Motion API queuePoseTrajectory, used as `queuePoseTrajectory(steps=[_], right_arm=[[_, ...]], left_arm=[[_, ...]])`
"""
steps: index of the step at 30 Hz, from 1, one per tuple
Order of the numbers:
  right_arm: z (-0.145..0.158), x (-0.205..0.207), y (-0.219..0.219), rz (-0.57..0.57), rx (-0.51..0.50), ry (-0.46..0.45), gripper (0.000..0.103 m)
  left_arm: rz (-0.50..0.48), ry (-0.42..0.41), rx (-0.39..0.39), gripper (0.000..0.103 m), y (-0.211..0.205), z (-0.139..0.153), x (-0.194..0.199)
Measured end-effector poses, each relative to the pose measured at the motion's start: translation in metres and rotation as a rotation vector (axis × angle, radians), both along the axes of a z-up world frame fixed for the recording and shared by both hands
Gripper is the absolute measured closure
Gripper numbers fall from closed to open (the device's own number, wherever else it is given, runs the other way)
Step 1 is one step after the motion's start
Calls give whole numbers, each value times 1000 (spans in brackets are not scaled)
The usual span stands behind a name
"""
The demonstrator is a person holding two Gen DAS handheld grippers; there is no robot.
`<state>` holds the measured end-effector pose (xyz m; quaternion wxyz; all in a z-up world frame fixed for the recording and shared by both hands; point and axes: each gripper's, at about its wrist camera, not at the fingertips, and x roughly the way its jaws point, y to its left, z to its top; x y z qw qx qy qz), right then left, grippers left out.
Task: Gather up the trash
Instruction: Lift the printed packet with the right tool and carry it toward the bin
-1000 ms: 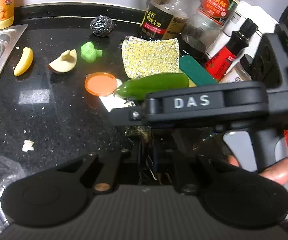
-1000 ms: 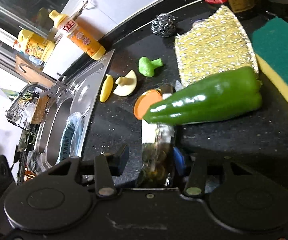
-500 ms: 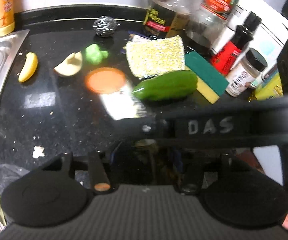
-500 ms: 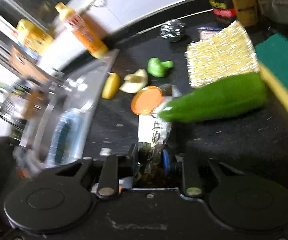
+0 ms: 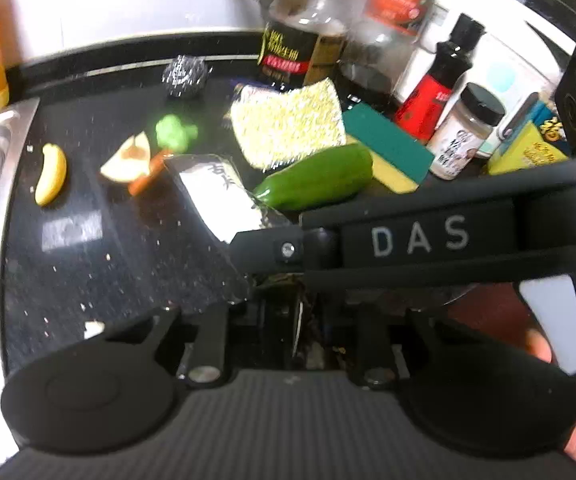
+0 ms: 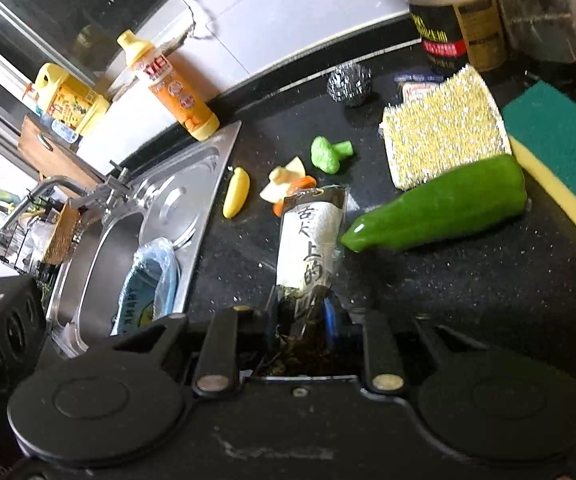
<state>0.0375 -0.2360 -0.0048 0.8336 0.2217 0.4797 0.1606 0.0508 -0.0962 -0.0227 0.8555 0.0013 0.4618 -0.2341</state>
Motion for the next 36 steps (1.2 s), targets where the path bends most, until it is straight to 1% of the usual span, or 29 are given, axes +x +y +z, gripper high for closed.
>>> queuePoseTrajectory(steps=[6,12,16,21,23,25,29,31,35,36], right_arm=[[28,-6,14,-17,-23,-80,80],[56,-6,37,-24,-51,-147,83],[79,-2,64,2,-75,-201,84],[104,9,111,49,-81,-271,88],[107,15,130,72,-82,-284,88],[109,19,151,98,-83,-294,88],[105,26,197,144,-96,-303,89],[99,29,218,160,-110,-299,90],[81,34,256,198,-123,-266,91],[75,37,267,213,-130,-256,91]], left_arm=[[-37,-65,-11,80,14,22,-1],[-40,-129,-15,79,34,44,-3],[-22,-182,-16,79,59,63,-3],[44,-246,-19,77,104,88,-5],[71,-256,-20,77,125,93,-6],[102,-266,-13,73,146,95,-8],[158,-257,15,70,187,91,-12],[178,-243,33,62,204,85,-12],[225,-204,64,62,238,66,-13],[230,-195,69,67,243,61,-15]])
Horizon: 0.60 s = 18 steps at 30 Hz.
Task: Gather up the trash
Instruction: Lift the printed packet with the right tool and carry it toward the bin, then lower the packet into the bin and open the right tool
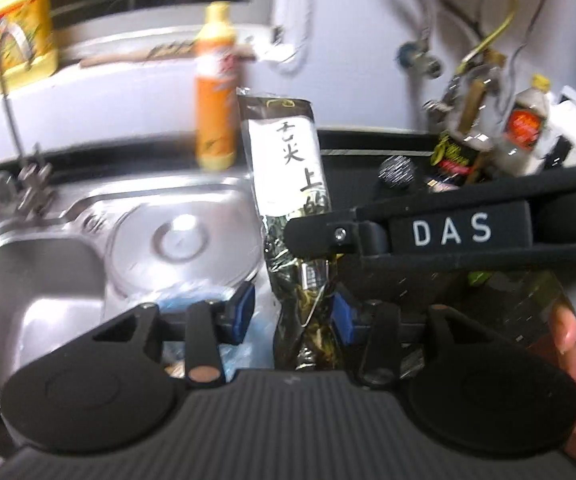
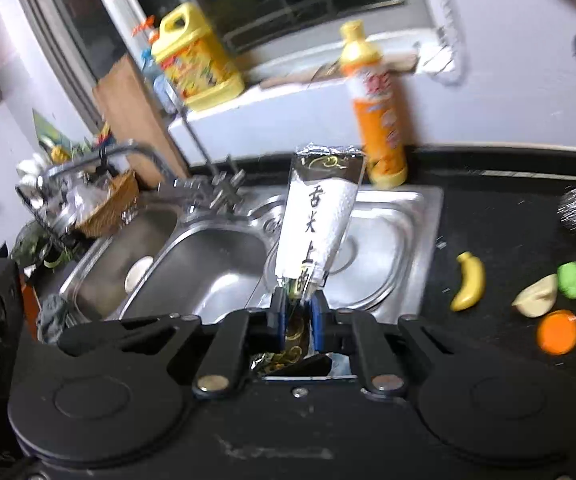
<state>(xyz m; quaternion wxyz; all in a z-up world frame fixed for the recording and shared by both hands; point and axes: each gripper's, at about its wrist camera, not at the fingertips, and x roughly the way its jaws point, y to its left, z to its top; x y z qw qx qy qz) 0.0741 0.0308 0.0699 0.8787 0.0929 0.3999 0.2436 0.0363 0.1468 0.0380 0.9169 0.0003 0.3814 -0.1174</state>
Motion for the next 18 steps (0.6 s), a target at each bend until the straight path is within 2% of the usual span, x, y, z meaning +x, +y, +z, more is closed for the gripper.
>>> queuePoseTrajectory(steps=[1,4,7,13,18], right_arm=[[-5,1,8,9,-9,7,91],[-20,1,29,25,-36,32,91],[-36,5,47,31,-63,58,91],[-58,8,64,43,-119,97,91],[-76,17,67,35,-144,154,91]], left_arm=[[6,9,6,76,6,-6,0],[19,23,51,87,18,-24,0],[17,41,76,90,25,-41,4],[26,94,20,91,38,-72,18],[13,105,7,91,43,-90,26]])
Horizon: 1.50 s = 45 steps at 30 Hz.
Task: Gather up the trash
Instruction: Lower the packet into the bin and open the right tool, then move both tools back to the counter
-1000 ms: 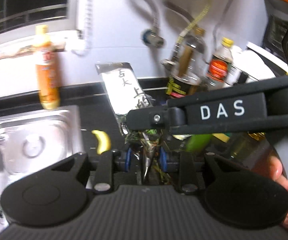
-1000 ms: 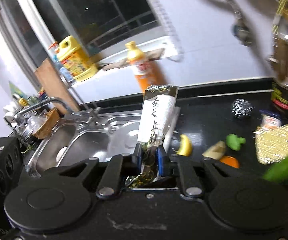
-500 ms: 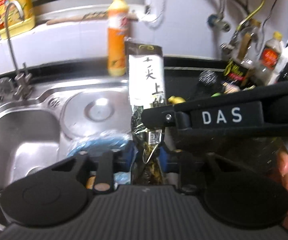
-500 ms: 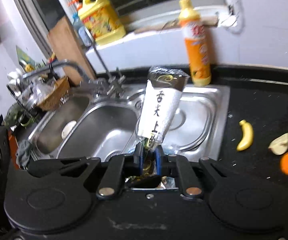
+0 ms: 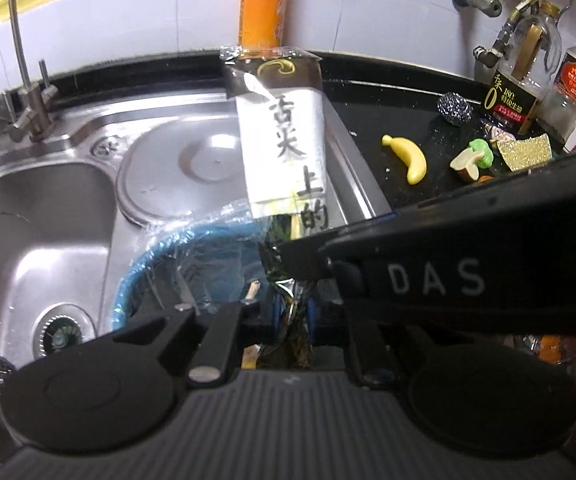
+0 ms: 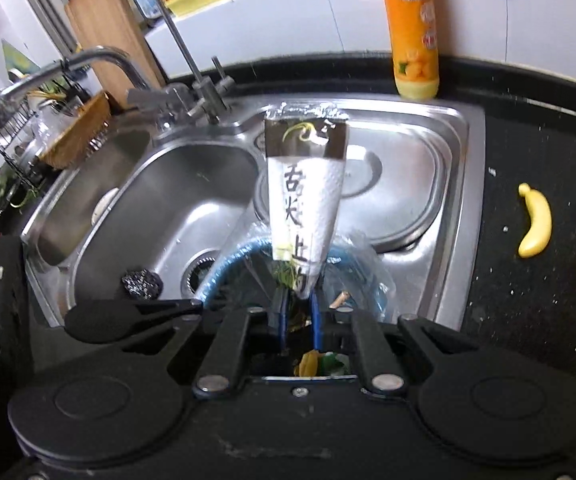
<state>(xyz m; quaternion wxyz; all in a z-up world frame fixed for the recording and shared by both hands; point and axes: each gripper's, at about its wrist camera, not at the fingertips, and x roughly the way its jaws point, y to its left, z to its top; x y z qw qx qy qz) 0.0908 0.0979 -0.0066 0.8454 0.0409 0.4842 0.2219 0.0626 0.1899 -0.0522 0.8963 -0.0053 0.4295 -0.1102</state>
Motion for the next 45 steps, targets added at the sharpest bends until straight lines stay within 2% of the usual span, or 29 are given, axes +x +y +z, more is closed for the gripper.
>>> queuePoseTrajectory(steps=[11,23,26,28,29,30,31,33,34,37,45], right_arm=[[-30,12,5,-21,-79,104,91],[-29,20,6,-37,-94,101,88],[-27,22,5,-40,-95,99,87],[-24,22,6,-36,-100,92,78],[-22,20,7,-33,-97,86,66],[-20,19,7,-30,-95,81,53],[-18,18,8,-29,-92,76,45],[-11,14,9,-26,-91,56,13],[-8,12,9,-25,-92,46,9],[-1,10,10,-15,-88,32,0],[10,4,1,-44,-62,39,0]], left_arm=[[-18,73,-70,91,3,-38,15],[15,78,-93,91,9,-41,37],[28,85,-82,82,9,-38,40],[35,85,-81,59,11,-34,39],[41,83,-81,52,12,-31,38],[50,81,-81,36,13,-28,37],[60,77,-81,22,15,-25,36],[78,61,-73,6,18,-19,32],[83,52,-67,2,18,-15,30],[100,42,-59,1,21,-8,26],[115,11,-50,0,17,11,17]])
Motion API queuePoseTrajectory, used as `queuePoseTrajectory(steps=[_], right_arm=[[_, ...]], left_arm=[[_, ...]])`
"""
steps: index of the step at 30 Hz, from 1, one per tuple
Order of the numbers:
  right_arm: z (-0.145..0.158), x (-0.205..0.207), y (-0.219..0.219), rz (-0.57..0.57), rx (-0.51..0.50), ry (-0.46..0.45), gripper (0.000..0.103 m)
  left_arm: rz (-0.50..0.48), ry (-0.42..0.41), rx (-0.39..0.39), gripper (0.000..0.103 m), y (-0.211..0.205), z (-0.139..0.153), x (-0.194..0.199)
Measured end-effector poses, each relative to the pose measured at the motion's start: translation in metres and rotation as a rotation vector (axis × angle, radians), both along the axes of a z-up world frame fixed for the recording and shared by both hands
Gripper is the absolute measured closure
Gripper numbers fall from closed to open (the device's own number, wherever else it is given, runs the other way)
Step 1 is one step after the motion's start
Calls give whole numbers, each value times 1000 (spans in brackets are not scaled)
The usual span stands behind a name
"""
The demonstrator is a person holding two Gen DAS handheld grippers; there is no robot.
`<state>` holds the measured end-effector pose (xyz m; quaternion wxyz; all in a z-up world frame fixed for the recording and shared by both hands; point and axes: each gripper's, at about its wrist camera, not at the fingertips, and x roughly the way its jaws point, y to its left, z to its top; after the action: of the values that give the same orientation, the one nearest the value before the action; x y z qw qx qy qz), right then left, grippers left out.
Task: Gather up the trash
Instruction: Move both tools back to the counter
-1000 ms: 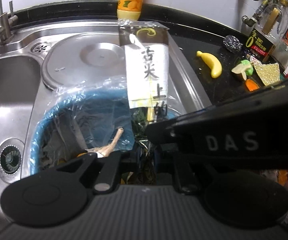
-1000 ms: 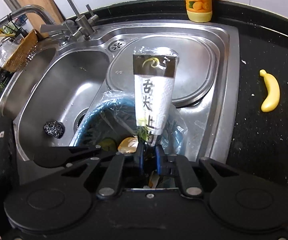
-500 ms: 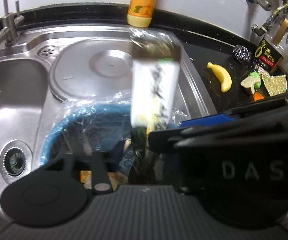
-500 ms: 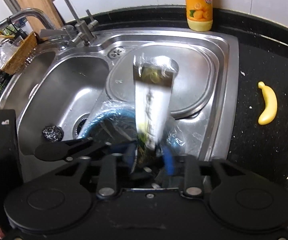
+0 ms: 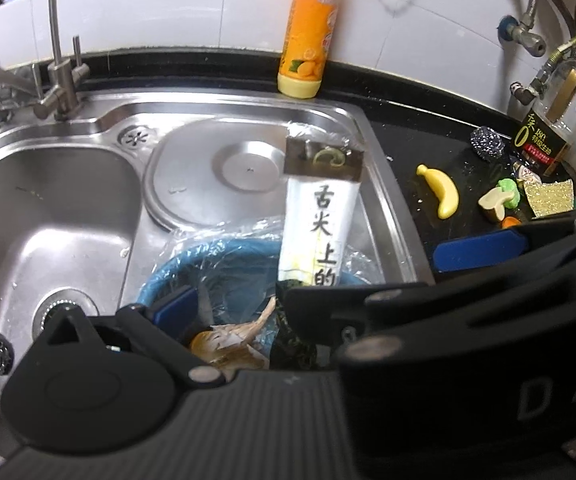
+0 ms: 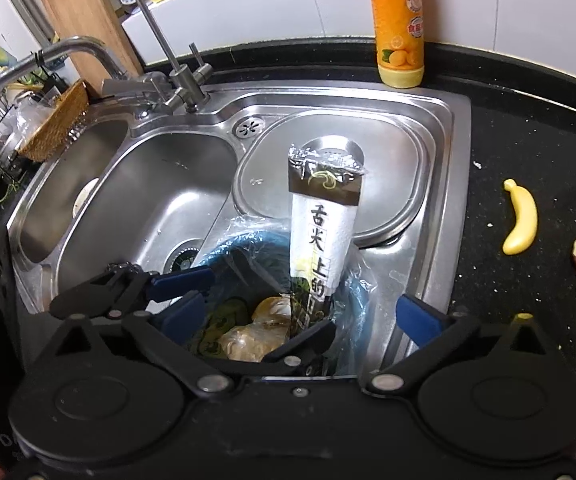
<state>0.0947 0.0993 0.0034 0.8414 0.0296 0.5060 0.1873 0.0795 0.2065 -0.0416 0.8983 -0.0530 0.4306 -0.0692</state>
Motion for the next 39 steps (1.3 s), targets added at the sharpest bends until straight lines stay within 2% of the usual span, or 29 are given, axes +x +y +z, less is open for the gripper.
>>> queuePoseTrajectory(steps=[10,20,31,36,39], right_arm=[[16,-13,-37,-54,41,-25,0],[34,-30,-106,-132,75,-65,0],[37,-30,-205,-270,95,-90,0],[32,-14,-251,-349,97,-116,0],[27,2,-274,-381,109,-123,7]], left_arm=[[-29,-40,24,0,-35,22,-11],[-101,-79,34,0,-96,40,-10],[-176,-89,72,0,-167,40,22],[-217,-93,123,0,-197,35,45],[-233,-90,160,0,-213,31,61]])
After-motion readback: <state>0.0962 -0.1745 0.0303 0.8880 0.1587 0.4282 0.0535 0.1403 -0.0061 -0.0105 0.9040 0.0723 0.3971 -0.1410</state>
